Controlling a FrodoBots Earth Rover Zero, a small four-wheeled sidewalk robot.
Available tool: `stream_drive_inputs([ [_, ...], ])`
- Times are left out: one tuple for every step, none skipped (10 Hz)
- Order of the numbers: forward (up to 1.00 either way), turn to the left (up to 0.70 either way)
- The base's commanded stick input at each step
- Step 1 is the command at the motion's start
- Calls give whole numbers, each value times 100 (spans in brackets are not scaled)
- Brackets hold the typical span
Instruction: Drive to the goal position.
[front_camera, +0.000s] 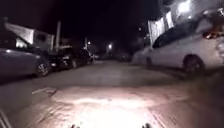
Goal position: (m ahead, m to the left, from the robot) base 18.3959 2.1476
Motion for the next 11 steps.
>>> stream_drive_inputs([
  [85,0],
  [85,0],
  [85,0],
  [85,-6],
  [85,-34],
  [85,-34],
  [85,-10],
  [85,0],
  [85,0],
  [85,0],
  [85,0],
])
